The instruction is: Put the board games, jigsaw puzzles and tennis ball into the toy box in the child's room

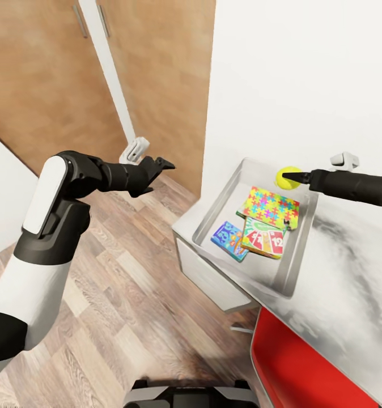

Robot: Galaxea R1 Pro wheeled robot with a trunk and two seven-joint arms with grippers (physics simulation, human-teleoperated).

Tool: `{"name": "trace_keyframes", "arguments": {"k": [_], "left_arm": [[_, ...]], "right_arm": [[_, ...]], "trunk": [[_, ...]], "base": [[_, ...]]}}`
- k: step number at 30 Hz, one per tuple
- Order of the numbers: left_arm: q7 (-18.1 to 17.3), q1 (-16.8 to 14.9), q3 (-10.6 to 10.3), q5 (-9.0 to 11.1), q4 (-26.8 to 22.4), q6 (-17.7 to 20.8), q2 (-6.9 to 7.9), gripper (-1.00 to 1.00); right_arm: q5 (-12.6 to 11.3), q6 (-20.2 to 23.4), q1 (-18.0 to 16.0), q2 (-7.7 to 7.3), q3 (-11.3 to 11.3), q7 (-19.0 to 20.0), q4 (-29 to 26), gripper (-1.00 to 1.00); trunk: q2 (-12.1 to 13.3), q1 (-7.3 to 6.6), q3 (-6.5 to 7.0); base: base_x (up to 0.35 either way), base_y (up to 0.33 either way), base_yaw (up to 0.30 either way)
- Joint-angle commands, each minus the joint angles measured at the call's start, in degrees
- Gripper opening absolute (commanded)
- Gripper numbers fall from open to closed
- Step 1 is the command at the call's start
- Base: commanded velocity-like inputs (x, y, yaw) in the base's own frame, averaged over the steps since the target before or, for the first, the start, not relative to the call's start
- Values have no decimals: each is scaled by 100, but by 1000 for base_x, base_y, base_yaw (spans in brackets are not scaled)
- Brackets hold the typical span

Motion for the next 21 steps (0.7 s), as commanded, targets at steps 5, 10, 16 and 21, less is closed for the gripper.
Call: {"name": "trace_keyframes", "arguments": {"k": [5, 10, 16, 21], "left_arm": [[35, 145, 3, 21, -1, 33, 46, 100], [33, 338, 13, 6, -1, 31, 57, 100], [40, 659, 22, -34, -1, 30, 70, 100], [57, 946, 24, -55, -1, 29, 75, 100]], "right_arm": [[-49, 12, 31, -168, 56, -2, -3, -100], [-52, 12, 39, -265, 156, 13, -3, -100], [-55, 12, 45, -441, 346, 23, -3, -100], [-84, 12, 47, -617, 495, 27, 5, -100]], "trunk": [[-10, 4, 25], [-10, 4, 50], [-10, 4, 62], [-10, 4, 66]], "base": [[0, 0, 221], [0, 0, 209], [0, 0, 98], [0, 0, 36]]}}
